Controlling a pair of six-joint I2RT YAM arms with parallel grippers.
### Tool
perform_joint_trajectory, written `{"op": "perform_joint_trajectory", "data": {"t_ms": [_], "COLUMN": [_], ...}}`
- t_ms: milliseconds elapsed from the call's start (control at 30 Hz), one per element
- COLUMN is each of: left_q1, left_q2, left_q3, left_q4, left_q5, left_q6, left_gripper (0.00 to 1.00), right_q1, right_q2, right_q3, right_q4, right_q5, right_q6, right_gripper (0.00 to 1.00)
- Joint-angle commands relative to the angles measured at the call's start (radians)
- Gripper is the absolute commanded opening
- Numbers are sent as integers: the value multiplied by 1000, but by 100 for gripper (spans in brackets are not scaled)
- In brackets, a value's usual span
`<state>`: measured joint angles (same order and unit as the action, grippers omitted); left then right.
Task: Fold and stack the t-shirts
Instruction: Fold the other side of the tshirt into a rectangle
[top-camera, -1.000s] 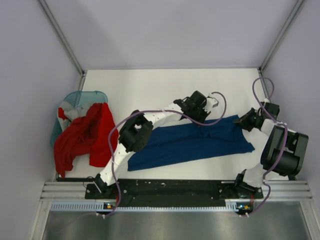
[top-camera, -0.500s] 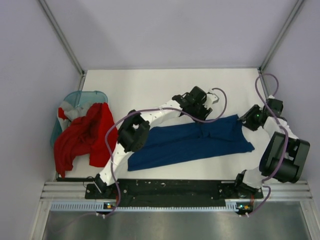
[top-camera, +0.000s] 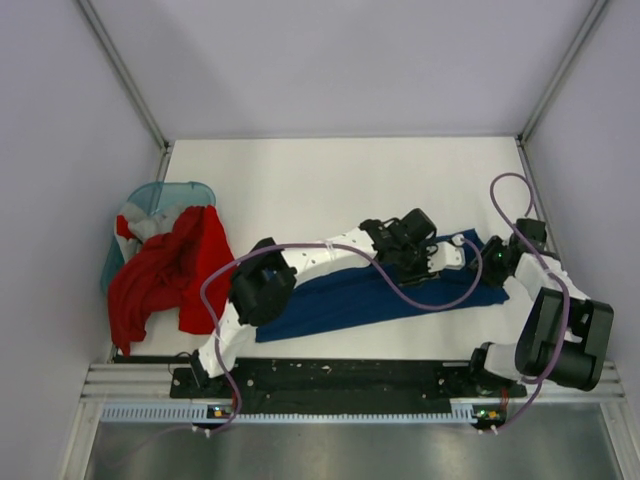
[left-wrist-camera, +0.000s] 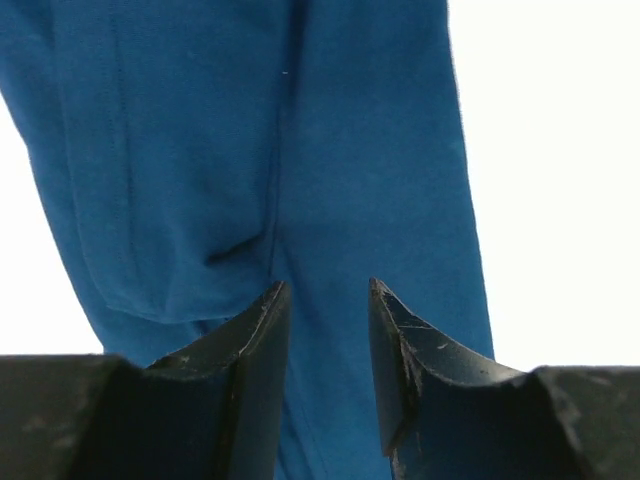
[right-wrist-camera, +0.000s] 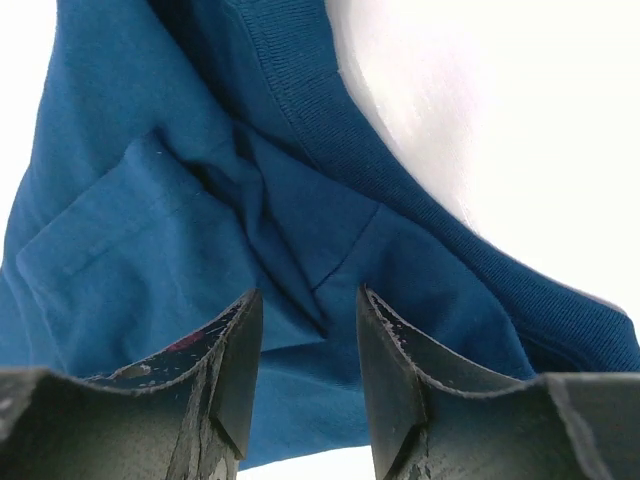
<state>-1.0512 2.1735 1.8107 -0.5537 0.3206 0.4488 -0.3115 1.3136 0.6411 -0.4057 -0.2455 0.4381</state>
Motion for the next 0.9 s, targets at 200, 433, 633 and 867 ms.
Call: {"op": "perform_joint_trajectory", "data": {"t_ms": [200, 433, 633, 867], "left_q1": [28, 28, 28, 30], "left_q2": [104, 106, 89, 32], "left_q3": [59, 61, 68, 36], "left_q4": [72, 78, 34, 11], "left_q5": [-155, -160, -172, -195], "left_q6": [7, -28, -19, 54], "left_gripper": [42, 36, 2, 0], "right_q1": [12, 14, 12, -4], "right_q2": [41, 64, 29, -60], "right_q3": [-8, -11, -1, 22], "right_q4": [44, 50, 38, -19], "right_q5": [-8, -54, -26, 44], "right_q6": [-19, -18, -16, -24], "right_gripper": [41, 19, 0, 0]}}
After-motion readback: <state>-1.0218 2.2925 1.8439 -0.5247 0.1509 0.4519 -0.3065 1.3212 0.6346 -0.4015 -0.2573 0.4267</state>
